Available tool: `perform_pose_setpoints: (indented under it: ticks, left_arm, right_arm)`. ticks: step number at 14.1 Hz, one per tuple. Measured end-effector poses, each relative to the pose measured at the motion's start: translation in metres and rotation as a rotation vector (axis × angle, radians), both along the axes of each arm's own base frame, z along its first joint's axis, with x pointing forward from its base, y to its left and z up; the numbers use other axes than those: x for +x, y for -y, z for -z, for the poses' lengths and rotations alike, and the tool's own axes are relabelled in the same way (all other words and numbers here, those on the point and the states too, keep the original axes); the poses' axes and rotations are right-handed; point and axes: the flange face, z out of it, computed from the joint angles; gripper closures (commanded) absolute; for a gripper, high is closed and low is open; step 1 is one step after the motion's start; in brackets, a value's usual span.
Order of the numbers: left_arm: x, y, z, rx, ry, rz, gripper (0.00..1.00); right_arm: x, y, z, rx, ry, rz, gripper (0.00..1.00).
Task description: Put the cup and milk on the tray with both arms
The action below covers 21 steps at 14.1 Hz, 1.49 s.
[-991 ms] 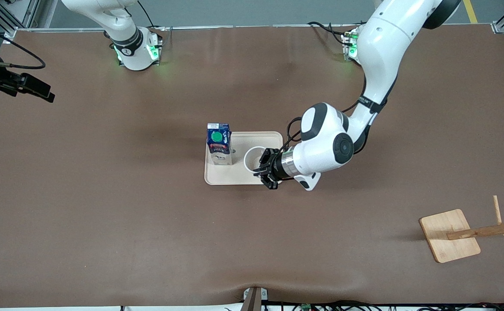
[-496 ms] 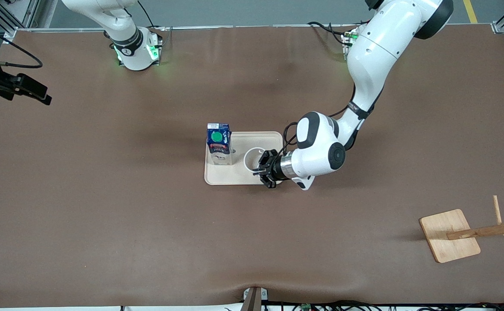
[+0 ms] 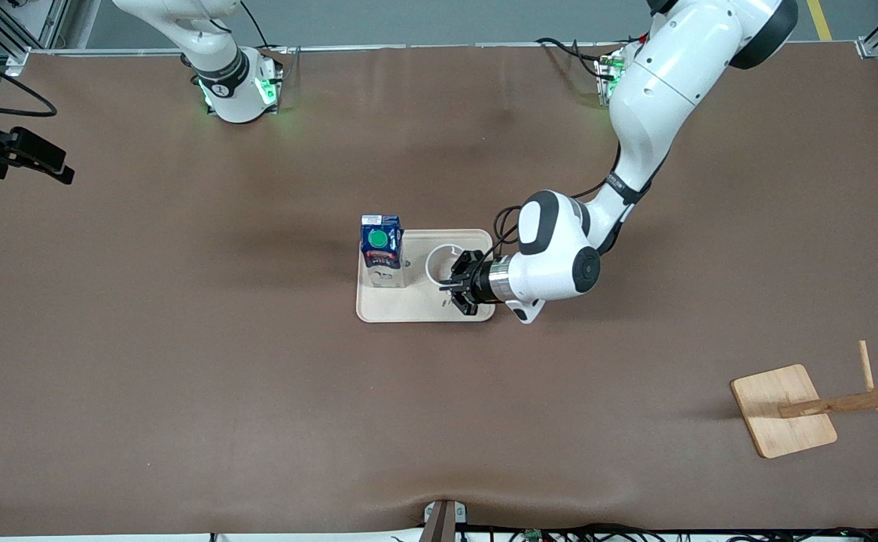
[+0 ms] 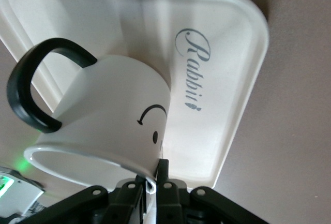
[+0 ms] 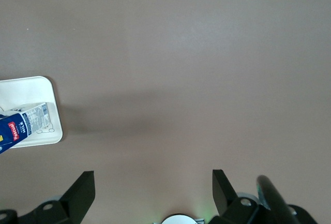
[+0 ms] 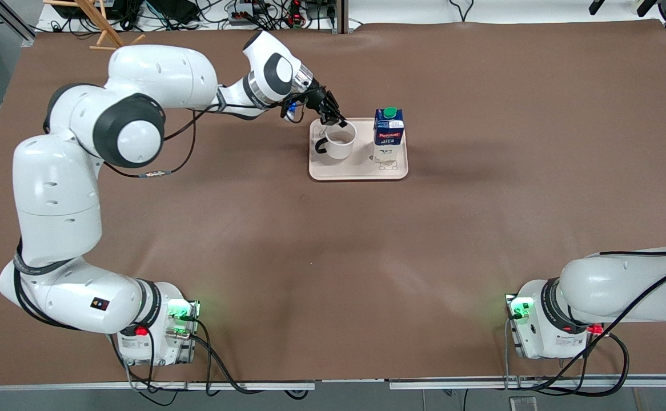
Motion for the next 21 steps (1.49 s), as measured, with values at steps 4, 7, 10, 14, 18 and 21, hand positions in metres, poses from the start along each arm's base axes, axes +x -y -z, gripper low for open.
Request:
perform_pose_setpoints:
  ticks: [4,7,10,14,18,21]
  left_arm:
    - [0.004,-0.01,-0.005,-0.028,-0.001,0.0,0.0]
    - [0.008,-0.007,-0.027,-0.04,0.031,-0.001,0.0]
    - [0.018,-0.011,-0.07,-0.039,0.112,0.011,0.0]
    - [0.034,-0.035,-0.145,0.076,0.256,0.162,0.0]
    - [0.065,-0.076,-0.19,0.221,0.382,0.248,0.0]
    - [0.075,-0.091,-0.203,0.379,0.492,0.353,0.0]
  right_arm:
    - [0.0,-0.003,0.0,0.001,0.0,-0.006,0.0]
    - [0.0,-0.008,0.0,0.001,0.002,-0.017,0.0]
    - [0.0,-0.011,0.0,0.001,0.003,-0.023,0.0]
    - [0.0,-0.009,0.0,0.003,0.003,-0.021,0.0]
    - [0.0,-0.01,0.0,0.003,0.004,-0.028,0.0]
    - [0.001,-0.009,-0.001,0.003,0.006,-0.037,0.0]
